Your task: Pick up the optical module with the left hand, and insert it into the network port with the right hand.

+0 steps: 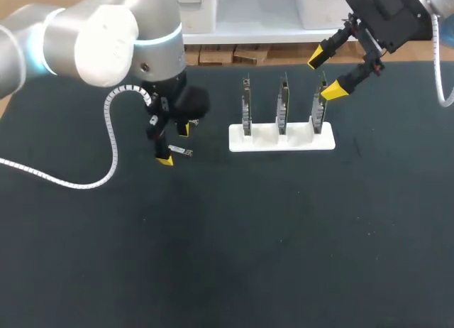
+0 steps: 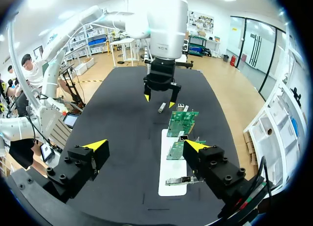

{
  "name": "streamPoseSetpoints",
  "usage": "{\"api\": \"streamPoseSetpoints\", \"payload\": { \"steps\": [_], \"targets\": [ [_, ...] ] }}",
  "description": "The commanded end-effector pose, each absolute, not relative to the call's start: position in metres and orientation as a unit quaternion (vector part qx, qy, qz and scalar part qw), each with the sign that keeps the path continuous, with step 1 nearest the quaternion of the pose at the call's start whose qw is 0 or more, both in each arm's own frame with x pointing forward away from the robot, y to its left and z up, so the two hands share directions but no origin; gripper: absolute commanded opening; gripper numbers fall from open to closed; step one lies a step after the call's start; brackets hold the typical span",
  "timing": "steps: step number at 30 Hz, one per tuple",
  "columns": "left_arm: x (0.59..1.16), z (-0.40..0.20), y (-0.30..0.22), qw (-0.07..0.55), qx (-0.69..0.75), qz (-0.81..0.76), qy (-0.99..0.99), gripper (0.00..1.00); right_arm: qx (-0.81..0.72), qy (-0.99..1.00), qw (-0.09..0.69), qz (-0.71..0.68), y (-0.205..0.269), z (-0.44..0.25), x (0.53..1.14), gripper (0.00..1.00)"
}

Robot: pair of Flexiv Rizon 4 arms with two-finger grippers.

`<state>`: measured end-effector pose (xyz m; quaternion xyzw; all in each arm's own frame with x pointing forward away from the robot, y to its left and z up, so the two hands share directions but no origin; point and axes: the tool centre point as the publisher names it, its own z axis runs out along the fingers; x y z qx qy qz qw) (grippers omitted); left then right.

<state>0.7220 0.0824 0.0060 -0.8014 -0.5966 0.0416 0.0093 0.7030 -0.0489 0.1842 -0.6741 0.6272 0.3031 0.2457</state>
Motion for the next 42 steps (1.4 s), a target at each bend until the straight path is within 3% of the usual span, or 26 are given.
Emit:
{"api": "streamPoseSetpoints", "payload": {
  "steps": [1,42],
  "targets": [
    [0.728,0.003,0.082,0.013,-0.798,0.055,-0.6,1.0,-0.674,0.627,0.247,0.303,-0.049,0.184,0.703,1.0],
    [0.74,-0.012,0.092,0.035,-0.785,0.045,-0.617,1.0,-0.674,0.627,0.247,0.303,-0.049,0.184,0.703,1.0]
  ]
}}
